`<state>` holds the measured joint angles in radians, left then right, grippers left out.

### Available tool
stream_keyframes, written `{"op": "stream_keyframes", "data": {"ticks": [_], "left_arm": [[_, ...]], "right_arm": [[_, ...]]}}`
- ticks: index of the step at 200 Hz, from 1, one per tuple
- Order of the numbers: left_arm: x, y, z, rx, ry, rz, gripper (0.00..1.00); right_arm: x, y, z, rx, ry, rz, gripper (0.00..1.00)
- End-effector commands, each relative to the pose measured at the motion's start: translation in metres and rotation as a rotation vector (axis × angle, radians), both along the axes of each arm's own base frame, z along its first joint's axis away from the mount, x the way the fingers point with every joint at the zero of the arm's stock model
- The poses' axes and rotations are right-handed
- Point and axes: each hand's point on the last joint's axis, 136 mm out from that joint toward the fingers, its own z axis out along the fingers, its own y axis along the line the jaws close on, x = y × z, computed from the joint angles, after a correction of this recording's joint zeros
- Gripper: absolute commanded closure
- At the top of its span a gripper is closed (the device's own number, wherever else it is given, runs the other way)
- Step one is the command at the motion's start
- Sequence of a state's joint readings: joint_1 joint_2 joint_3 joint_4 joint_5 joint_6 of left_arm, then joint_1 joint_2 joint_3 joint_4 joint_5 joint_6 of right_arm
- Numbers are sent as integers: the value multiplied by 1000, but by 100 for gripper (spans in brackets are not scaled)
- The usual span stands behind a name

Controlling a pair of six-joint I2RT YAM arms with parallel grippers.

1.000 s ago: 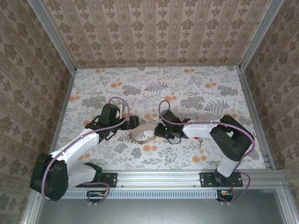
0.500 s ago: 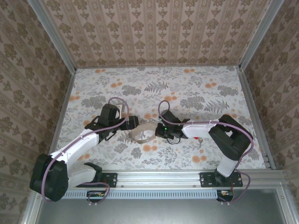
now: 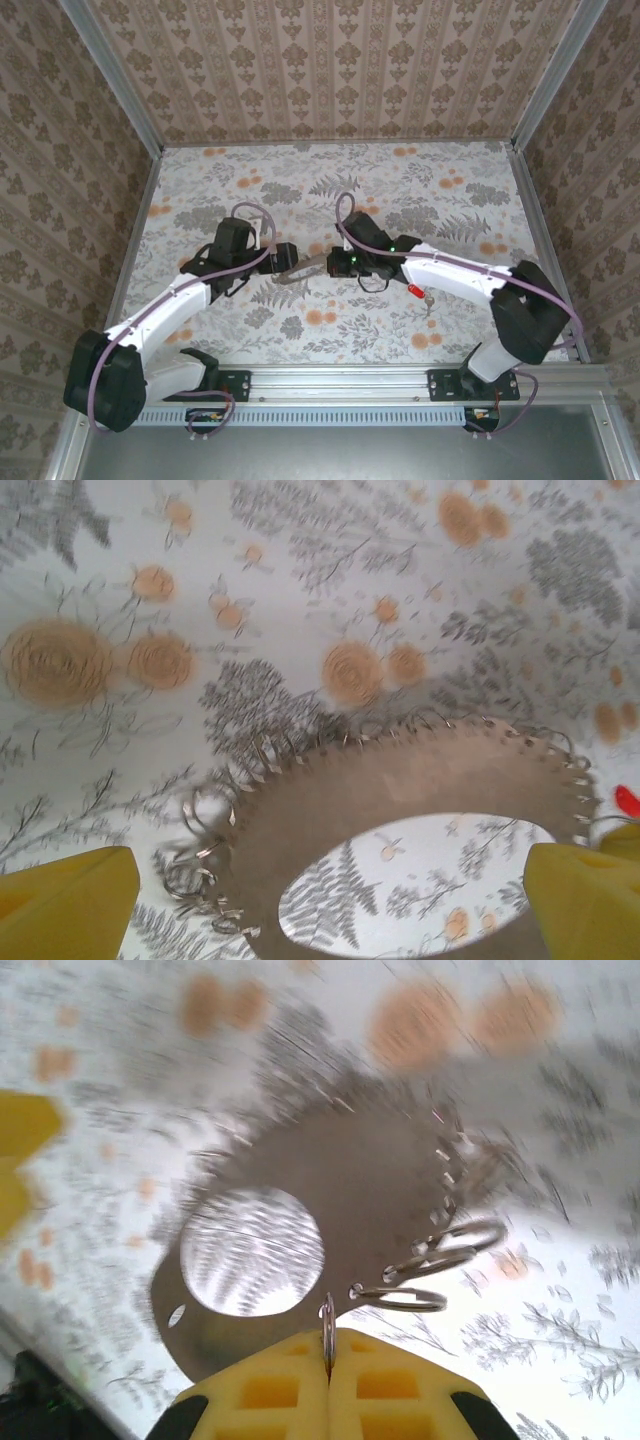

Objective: Put the keys on the keyring

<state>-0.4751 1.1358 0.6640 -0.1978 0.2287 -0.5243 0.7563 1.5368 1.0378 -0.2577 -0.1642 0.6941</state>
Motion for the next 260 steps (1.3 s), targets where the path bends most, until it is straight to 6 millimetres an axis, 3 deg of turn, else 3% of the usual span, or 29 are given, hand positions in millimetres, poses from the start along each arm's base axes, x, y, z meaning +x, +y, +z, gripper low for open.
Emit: {"op": "stream_keyframes", "data": {"ticks": [1, 35, 38, 44, 78, 106, 143, 163, 168, 201, 229, 260], "left_arm": [[9, -9, 31, -45, -45, -21, 0], [21, -18, 64, -61, -102, -54, 0], [22, -19, 66, -61, -106, -58, 0], [24, -20, 73, -66, -120, -64, 0], [37, -33, 103, -104, -171, -100, 0], [48, -48, 122, -140, -202, -145, 0], [65, -66, 154, -168, -272, -228, 3], [65, -85, 171, -229, -294, -335, 10], [73, -80, 176, -243, -305, -328, 13], [74, -99, 205, -367, -340, -476, 29], [68, -113, 221, -449, -348, -592, 45], [53, -130, 232, -529, -328, -723, 56]], "right_arm": [[-3, -10, 44, -82, -157, 157, 100], [7, -19, 86, -88, -333, 276, 100], [6, -23, 100, -69, -370, 275, 100], [8, -27, 108, -51, -399, 281, 100], [19, -51, 144, 62, -552, 307, 100], [26, -67, 166, 177, -636, 321, 100], [37, -74, 180, 241, -668, 360, 100], [40, -73, 185, 270, -674, 397, 100], [41, -73, 186, 278, -672, 406, 100], [39, -70, 195, 334, -664, 469, 100], [37, -67, 205, 375, -668, 502, 100], [39, -65, 213, 402, -680, 508, 100]]}}
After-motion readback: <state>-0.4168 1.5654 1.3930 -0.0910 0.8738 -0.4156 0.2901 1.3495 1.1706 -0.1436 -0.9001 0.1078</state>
